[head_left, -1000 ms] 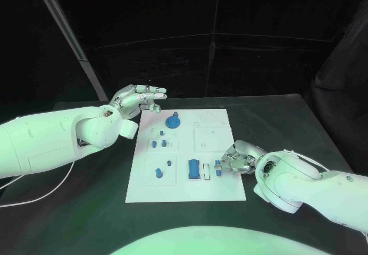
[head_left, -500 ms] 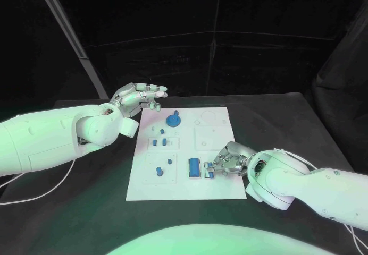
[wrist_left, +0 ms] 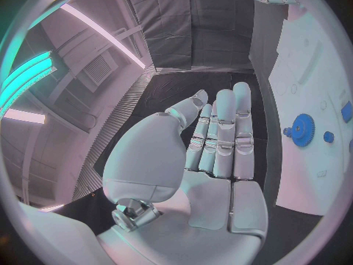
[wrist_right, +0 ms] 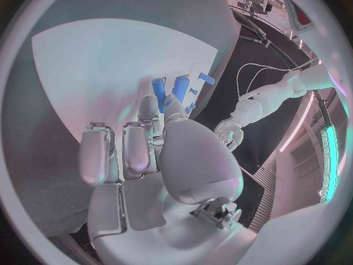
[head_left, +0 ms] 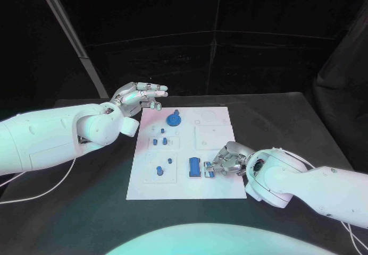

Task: Assemble the parts on the task board

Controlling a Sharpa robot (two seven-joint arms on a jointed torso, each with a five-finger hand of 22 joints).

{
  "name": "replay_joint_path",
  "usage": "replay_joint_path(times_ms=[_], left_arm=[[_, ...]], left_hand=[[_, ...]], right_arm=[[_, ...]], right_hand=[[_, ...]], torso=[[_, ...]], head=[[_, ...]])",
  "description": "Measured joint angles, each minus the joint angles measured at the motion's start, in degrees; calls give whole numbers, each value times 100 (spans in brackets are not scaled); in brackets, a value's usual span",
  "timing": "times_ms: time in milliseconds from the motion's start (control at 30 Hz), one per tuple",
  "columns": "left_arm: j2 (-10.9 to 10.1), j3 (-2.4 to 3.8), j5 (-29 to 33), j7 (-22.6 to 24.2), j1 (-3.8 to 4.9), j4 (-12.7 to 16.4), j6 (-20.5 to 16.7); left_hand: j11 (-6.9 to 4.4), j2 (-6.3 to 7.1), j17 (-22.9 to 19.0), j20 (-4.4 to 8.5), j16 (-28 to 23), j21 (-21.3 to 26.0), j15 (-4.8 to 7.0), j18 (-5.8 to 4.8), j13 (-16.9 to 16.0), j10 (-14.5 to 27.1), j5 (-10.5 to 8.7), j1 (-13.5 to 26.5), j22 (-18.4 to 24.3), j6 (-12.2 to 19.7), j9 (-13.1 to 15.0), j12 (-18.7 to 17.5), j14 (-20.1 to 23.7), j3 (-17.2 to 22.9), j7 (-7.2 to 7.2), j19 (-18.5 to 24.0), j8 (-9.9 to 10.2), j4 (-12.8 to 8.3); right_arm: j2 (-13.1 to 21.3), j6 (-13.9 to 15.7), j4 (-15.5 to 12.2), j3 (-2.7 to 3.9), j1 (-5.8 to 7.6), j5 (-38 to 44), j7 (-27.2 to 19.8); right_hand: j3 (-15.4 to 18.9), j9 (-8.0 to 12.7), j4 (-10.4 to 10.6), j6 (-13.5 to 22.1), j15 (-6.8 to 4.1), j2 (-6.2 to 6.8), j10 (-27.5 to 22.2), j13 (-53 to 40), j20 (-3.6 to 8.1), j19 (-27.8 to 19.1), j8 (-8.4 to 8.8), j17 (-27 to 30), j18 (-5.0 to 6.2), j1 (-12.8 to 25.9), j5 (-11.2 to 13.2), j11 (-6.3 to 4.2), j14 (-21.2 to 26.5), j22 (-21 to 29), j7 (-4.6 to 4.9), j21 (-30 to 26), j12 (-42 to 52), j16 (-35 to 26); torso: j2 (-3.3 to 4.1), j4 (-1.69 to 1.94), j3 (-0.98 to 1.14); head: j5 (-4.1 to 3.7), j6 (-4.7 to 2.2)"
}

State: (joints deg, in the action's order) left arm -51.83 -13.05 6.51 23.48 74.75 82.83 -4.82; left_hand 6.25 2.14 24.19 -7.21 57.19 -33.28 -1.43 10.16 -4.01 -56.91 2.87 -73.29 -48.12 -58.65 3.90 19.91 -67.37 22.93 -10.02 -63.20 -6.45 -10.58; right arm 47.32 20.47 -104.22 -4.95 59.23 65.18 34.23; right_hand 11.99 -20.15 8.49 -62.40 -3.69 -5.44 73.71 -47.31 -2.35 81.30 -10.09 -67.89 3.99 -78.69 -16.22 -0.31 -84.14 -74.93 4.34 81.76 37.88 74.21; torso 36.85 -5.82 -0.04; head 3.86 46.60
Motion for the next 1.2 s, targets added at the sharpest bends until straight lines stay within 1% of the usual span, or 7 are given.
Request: replay_joint_path(times_ms=[300,700,833,900,967,1133,1200], left_arm=[[-1,0,0,-10,0,5,8],[-2,0,0,-35,0,4,29],[-1,0,0,-42,0,3,36],[0,0,0,-46,0,2,39],[0,0,0,-52,0,2,43],[1,0,0,-64,0,2,51],[1,0,0,-69,0,2,53]], left_hand=[[0,0,0,0,0,0,0,0,0,0,0,0,0,0,0,0,0,0,0,0,0,0],[1,0,0,0,0,0,0,0,0,1,0,0,-1,0,0,27,0,0,0,0,0,0],[21,0,1,0,0,0,0,0,0,20,0,0,-1,0,0,27,0,0,0,0,0,0],[20,0,-4,0,0,0,0,0,0,20,0,0,-1,0,0,27,0,0,0,0,0,0],[20,0,-4,0,0,0,0,0,-1,20,0,0,-1,0,0,27,0,0,0,0,0,0],[20,0,-4,0,0,0,-21,0,5,20,0,0,7,21,0,27,21,-16,21,0,0,16],[20,0,-4,0,0,0,-21,0,5,20,0,0,7,21,0,27,21,-16,21,0,0,16]], right_arm=[[-65,-36,58,1,0,159,59],[-128,-115,101,1,0,360,122],[-140,-142,109,1,0,395,137],[-148,-156,111,1,0,408,143],[-152,-169,113,1,0,424,149],[-150,-188,123,1,0,460,162],[-144,-192,123,1,0,476,166]], right_hand=[[2,-24,65,-93,-21,20,94,-103,21,21,0,-63,0,130,-29,-11,21,1,-51,28,113,61],[16,-39,143,-133,-21,45,154,-187,20,63,0,-112,1,270,-8,-31,21,1,-52,49,204,87],[73,-49,201,-170,-21,88,176,-196,20,63,-1,-112,0,380,-8,-9,21,1,-56,49,204,87],[173,-61,300,-188,-21,168,176,-213,20,63,-2,-112,0,566,-30,-11,21,1,-38,49,204,87],[250,-70,377,-188,-21,222,195,-217,20,63,-2,-111,0,673,81,-30,21,1,-39,49,204,87],[454,-103,545,-188,-21,281,195,-206,20,63,18,-50,0,921,768,-30,21,1,-39,49,155,56],[499,-112,590,-188,-21,303,195,-186,20,63,34,-29,0,952,938,-30,21,1,-39,49,119,44]], torso=[[0,-1,-1],[1,-2,-2],[1,-3,-2],[0,-4,-1],[-1,-4,-1],[-1,-4,0],[-3,-4,1]], head=[[1,2],[7,25],[9,30],[9,31],[7,31],[4,35],[3,35]])
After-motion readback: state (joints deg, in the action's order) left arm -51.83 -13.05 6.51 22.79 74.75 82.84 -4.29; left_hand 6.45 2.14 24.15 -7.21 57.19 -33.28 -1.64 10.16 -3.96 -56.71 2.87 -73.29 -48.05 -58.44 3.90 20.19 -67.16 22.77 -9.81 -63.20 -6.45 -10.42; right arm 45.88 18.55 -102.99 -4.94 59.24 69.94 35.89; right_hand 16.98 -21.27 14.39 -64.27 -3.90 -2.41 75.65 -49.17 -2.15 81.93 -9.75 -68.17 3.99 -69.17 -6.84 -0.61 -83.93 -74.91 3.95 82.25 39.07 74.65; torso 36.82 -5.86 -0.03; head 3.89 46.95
